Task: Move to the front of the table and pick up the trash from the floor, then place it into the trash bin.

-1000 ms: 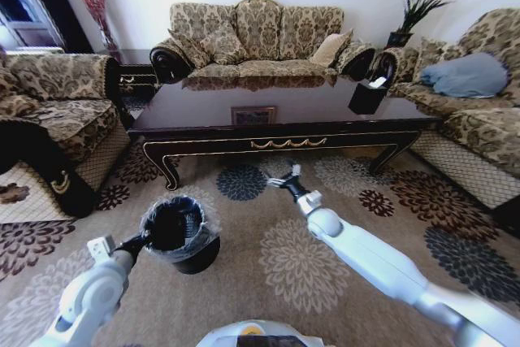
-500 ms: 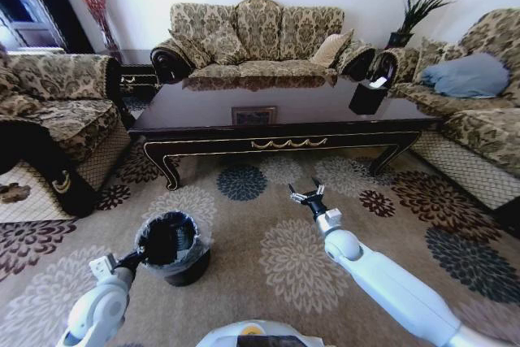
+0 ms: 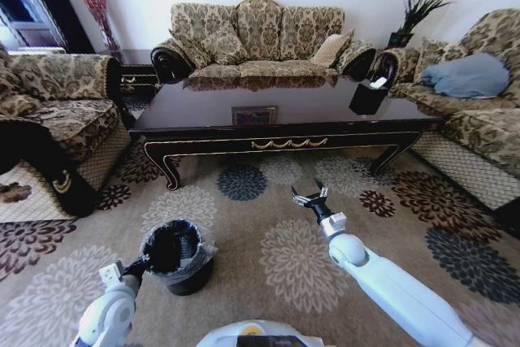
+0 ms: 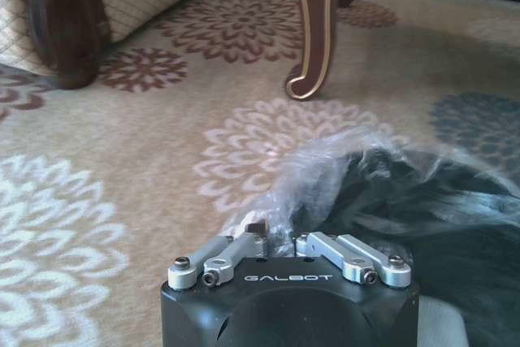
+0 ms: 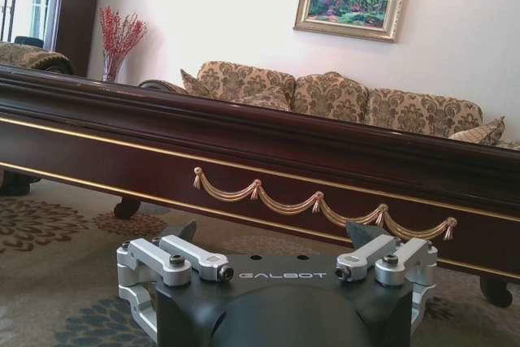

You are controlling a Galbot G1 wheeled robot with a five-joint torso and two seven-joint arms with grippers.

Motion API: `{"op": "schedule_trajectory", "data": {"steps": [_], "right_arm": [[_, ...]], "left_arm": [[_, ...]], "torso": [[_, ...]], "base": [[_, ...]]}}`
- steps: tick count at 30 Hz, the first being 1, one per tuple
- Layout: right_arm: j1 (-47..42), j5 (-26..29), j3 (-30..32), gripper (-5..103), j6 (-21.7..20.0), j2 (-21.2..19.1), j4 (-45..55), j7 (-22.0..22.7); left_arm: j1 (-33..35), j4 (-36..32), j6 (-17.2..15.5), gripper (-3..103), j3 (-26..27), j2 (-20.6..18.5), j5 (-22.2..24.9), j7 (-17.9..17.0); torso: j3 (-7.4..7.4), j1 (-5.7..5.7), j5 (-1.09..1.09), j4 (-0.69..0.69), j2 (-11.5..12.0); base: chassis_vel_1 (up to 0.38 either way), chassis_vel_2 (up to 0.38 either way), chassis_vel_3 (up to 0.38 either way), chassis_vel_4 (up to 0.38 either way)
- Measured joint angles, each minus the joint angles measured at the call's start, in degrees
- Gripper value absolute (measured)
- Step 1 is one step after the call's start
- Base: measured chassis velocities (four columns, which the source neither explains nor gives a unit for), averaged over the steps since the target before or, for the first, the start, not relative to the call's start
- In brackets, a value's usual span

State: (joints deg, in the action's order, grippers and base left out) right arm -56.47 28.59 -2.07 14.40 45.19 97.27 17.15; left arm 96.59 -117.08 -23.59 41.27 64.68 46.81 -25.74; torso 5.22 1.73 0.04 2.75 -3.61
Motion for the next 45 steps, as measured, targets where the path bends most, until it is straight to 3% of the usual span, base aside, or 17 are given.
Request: {"op": "schedule_trajectory", "data": {"steps": [5, 7, 9, 11, 14, 15, 17, 20, 21, 23, 24, 27, 28, 32, 33, 37, 45], "right_arm": [[-0.9, -0.14, 1.12, 100, 0.09, -0.4, 0.99, -0.55], [-1.01, -0.15, 1.3, 100, 0.1, -0.48, 1.12, -0.64], [-1.57, -0.16, 2.06, 100, 0.14, -0.82, 1.64, -0.96], [-1.8, -0.19, 2.37, 100, 0.15, -0.91, 1.83, -1.03], [-2.55, -0.27, 3.22, 100, 0.17, -1.05, 2.4, -1.09], [-2.9, -0.28, 3.6, 100, 0.17, -1.14, 2.72, -1.07], [-3.16, -0.24, 3.85, 100, 0.18, -1.19, 3.01, -0.86], [-3.91, 1.05, 4.64, 100, 0.19, -1.52, 4.18, -0.07], [-3.91, 1.05, 4.64, 100, 0.19, -1.52, 4.18, -0.07], [-4.52, 2.55, 5.74, 100, 0.55, -2.12, 5.16, -0.55], [-4.52, 2.55, 5.74, 100, 0.55, -2.12, 5.16, -0.55], [-5.5, 3.15, 8.24, 100, 2.07, -2.57, 5.93, -2.26], [-5.5, 3.15, 8.24, 100, 2.07, -2.57, 5.93, -2.26], [-8.87, 3.22, 12.71, 100, 4.57, -2.41, 7.13, -5.14], [-8.87, 3.22, 12.71, 100, 4.57, -2.41, 7.13, -5.14], [-13.52, 4.13, 17.09, 100, 6.93, -1.17, 8.86, -5.77], [-19.29, 6.07, 22.39, 100, 7.29, -1.43, 11.01, -5.29]], "left_arm": [[2.13, -1.45, -0.09, 37, 0.38, -0.19, 0.28, -0.55], [2.47, -1.9, -0.14, 37, 0.45, -0.25, 0.32, -0.69], [4.48, -5.29, -0.36, 54, 1.12, -0.86, 0.5, -1.49], [5.44, -7.22, -0.42, 54, 1.53, -1.27, 0.67, -1.76], [8.22, -13.36, -0.58, 65, 3.2, -2.41, 0.88, -3.03], [9.28, -16.13, -0.59, 76, 3.96, -2.86, 0.85, -3.74], [9.75, -17.56, -0.27, 76, 4.42, -3.02, 0.5, -4.11], [10.22, -20.74, 2.82, 92, 5.37, -2.78, -0.74, -4.37], [10.22, -20.74, 2.82, 92, 5.37, -2.78, -0.74, -4.37], [10.85, -22.62, 6.28, 99, 6.17, -1.95, -2.01, -3.74], [10.85, -22.62, 6.28, 99, 6.17, -1.95, -2.01, -3.74], [13.14, -23.42, 12.43, 100, 8.53, -0.86, -8.16, 1.11], [13.14, -23.42, 12.43, 100, 8.53, -0.86, -8.16, 1.11], [15.03, -24.58, 18.04, 100, 10.72, 1.83, -13.35, 9.32], [15.03, -24.58, 18.04, 100, 10.72, 1.83, -13.35, 9.32], [14.4, -22.19, 24.19, 100, 11.13, 4.67, -18.94, 15.8], [14.92, -22.37, 24.28, 100, 10.6, 5.74, -17.58, 16.18]], "torso": [[0.0, 0.0, -0.03, 0.02, 0.02], [0.0, 0.0, -0.04, 0.02, 0.02], [0.0, 0.0, -0.04, 0.02, 0.02], [0.0, 0.0, -0.04, 0.02, 0.02], [0.0, 0.0, -0.02, 0.02, 0.02], [0.0, 0.01, -0.02, 0.02, 0.02], [0.0, 0.01, -0.02, 0.02, 0.02], [0.0, 0.01, -0.02, 0.02, 0.02], [0.0, 0.01, -0.02, 0.02, 0.02], [0.0, 0.01, -0.04, 0.02, 0.02], [0.0, 0.01, -0.04, 0.02, 0.02], [0.0, 0.01, -0.03, 0.01, 0.02], [0.0, 0.01, -0.03, 0.01, 0.02], [0.0, 0.0, -0.03, 0.01, 0.02], [0.0, 0.0, -0.03, 0.01, 0.02], [0.0, 0.01, -0.04, 0.02, 0.02], [0.0, 0.0, -0.03, 0.03, 0.01]], "base": [[0.0, 0.0, 0.0, 0.0], [0.0, 0.0, 0.0, 0.0], [0.0, 0.0, 0.0, 0.0], [0.0, 0.0, 0.0, 0.0], [0.0, 0.0, 0.0, 0.0], [0.0, 0.0, 0.0, 0.0], [0.0, 0.0, 0.0, 0.0], [0.0, 0.0, 0.0, 0.0], [0.0, 0.0, 0.0, 0.0], [0.0, 0.0, 0.0, 0.0], [0.0, 0.0, 0.0, 0.0], [0.0, 0.0, 0.0, 0.0], [0.0, 0.0, 0.0, 0.0], [0.0, 0.0, 0.0, 0.0], [0.0, 0.0, 0.0, 0.0], [0.0, 0.0, 0.0, 0.0], [0.0, 0.0, 0.0, 0.0]]}}
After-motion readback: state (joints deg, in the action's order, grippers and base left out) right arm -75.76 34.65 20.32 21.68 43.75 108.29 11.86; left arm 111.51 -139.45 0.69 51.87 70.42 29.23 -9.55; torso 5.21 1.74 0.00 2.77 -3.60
